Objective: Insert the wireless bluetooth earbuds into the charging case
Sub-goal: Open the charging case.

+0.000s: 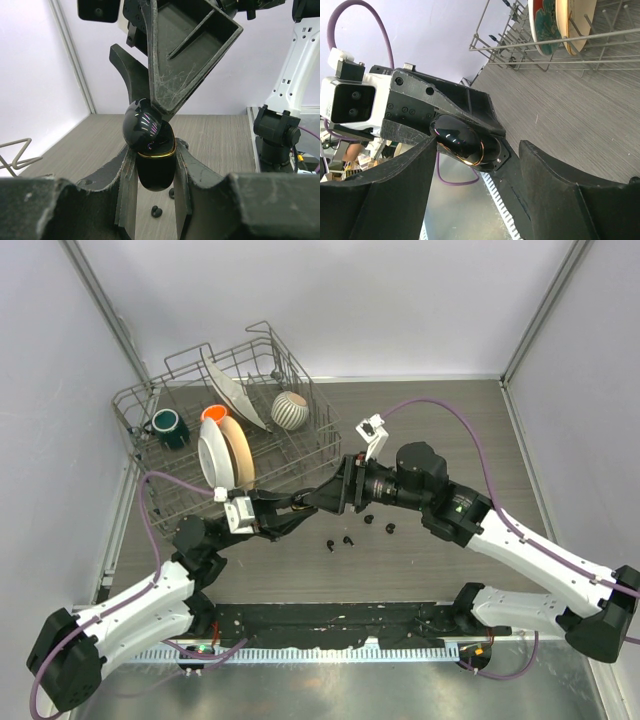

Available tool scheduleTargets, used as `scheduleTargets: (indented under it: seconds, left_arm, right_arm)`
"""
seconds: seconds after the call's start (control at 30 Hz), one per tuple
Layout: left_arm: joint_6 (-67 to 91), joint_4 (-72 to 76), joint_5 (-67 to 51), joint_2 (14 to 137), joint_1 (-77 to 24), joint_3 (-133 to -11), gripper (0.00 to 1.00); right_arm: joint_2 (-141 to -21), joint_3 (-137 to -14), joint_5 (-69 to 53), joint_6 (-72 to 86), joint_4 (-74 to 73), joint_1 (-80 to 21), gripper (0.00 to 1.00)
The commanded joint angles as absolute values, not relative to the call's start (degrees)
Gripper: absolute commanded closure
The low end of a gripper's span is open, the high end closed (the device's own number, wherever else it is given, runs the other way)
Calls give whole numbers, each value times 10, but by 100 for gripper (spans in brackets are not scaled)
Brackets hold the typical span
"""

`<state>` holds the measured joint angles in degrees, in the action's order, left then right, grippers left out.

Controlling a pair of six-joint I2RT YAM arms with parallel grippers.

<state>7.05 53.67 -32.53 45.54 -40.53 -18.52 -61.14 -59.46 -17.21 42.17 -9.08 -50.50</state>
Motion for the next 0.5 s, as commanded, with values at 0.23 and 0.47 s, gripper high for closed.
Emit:
scheduleTargets:
  seconds: [0.23, 0.47]
  left_arm:
    - [62, 555, -334, 433, -408, -200, 100]
    - [66, 550, -369, 434, -408, -203, 100]
  right_arm:
    - [-631, -613, -160, 402, -90, -504, 30]
    - [-637, -625, -139, 400, -80, -504, 30]
